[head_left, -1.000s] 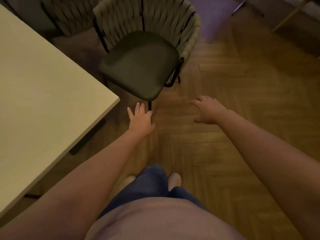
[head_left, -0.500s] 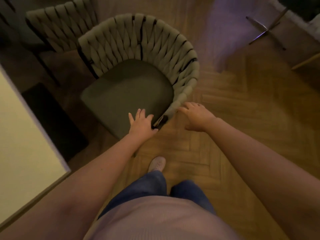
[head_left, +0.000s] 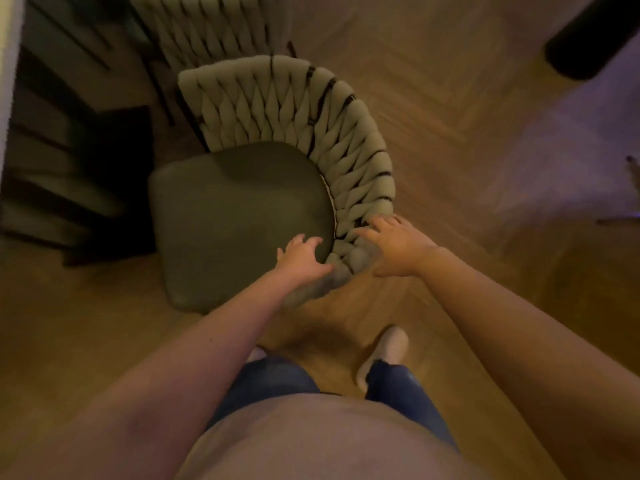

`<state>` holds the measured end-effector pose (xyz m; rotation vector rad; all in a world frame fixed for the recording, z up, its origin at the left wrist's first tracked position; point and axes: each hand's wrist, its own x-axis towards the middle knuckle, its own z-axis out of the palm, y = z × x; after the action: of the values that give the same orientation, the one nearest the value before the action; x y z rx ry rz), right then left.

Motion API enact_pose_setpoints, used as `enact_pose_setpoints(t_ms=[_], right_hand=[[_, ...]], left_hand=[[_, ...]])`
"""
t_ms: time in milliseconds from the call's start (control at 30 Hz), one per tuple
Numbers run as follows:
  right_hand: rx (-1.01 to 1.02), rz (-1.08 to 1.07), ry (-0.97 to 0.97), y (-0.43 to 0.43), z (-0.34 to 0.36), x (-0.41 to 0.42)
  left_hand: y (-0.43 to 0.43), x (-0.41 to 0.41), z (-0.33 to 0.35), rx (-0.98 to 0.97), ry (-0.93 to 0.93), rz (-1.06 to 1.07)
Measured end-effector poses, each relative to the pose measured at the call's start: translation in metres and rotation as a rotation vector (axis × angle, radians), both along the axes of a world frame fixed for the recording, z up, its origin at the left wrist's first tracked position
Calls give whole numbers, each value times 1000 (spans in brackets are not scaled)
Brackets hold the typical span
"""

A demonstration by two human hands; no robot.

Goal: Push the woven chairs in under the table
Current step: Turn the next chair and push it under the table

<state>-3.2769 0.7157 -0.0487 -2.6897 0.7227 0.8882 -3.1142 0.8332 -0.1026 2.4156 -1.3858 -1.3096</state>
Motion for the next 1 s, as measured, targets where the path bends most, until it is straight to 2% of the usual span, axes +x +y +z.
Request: enact_pose_setpoints(t_ms=[200,333,500,733,800,867,1000], right_hand=[[-26,297,5,-95,-1,-20],[-65,450,-27,-143,-3,4],[-125,643,-14,-197,-11,40],[-156,890,11,-262,-29,83],[-151,1000,28,-275,-35,97],[-170,1086,40,-288,-41,120],[-211,1282,56,-307,-49,167]], left_hand=[[-46,-73,1,18,24,96],[-80,-83,1,31,62,294],[-124,-81,-17,6,292,629],[-174,-81,-26,-84,520,956],[-180,-87,-31,-52,493,997],[-183,-90,-32,15,421,943],[-190,-101,-33,167,94,767]])
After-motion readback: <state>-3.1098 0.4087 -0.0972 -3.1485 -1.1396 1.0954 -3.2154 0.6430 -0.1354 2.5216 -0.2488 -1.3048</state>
